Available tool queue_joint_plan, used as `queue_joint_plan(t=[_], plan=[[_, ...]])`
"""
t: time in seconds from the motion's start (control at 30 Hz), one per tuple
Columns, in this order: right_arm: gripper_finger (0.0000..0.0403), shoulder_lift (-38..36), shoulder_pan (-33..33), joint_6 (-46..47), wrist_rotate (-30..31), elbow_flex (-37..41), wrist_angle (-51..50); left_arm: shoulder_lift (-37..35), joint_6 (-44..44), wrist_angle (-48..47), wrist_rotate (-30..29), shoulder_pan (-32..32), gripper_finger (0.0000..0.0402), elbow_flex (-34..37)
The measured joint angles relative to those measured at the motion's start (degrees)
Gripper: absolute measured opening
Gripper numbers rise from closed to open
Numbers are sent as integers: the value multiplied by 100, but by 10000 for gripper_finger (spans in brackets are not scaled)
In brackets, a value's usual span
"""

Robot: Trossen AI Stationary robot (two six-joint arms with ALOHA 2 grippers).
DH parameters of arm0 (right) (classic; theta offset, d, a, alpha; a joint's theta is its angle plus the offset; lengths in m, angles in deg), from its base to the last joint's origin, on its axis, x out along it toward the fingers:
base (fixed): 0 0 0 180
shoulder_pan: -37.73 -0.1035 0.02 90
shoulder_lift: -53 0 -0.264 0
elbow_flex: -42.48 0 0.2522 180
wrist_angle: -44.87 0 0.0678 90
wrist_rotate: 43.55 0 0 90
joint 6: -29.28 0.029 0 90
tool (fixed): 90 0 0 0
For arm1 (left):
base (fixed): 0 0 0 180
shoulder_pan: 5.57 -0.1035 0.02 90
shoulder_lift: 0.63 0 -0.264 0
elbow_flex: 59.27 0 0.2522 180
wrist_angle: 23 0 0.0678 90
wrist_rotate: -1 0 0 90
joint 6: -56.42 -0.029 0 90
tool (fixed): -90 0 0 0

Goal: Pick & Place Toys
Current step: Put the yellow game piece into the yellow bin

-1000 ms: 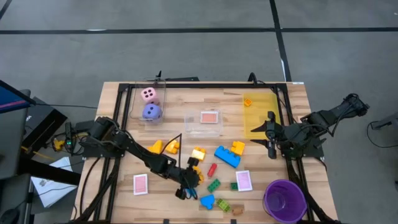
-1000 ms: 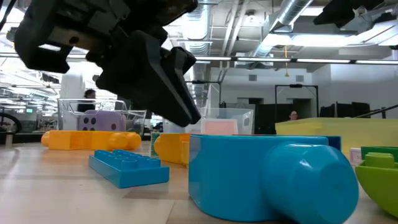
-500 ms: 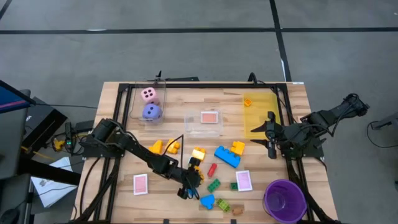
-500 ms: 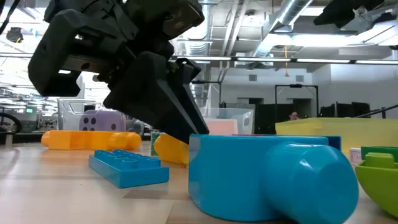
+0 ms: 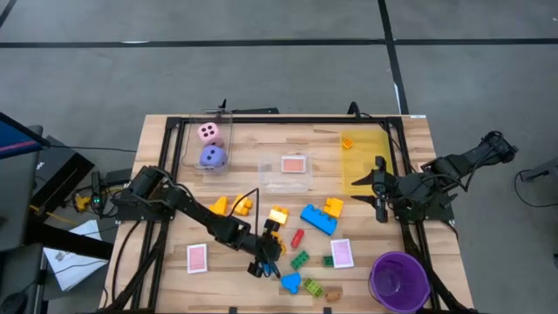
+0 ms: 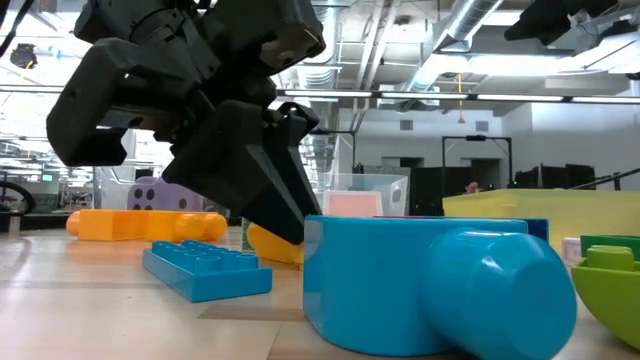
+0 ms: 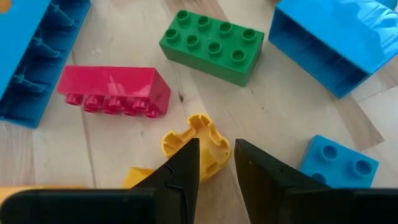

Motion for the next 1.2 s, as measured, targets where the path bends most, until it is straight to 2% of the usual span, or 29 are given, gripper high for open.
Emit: queue_joint_plan(t=[0.5, 0.63, 0.83, 1.03, 1.2], plan=[[175, 0, 0, -7, 0, 0, 7, 243, 0, 177, 149, 2, 90, -17], [175, -2, 0, -6, 0, 0, 5, 277, 5, 242, 95, -4, 71, -17], [175, -1, 0, -4, -2, 0, 1, 240, 133, 208, -98, -4, 15, -10], [175, -2, 0, 26, -2, -1, -15, 167, 153, 211, -89, -15, 12, 1], [175, 0, 2, 7, 2, -2, 6, -213, 148, 375, -2, -27, 8, 15]])
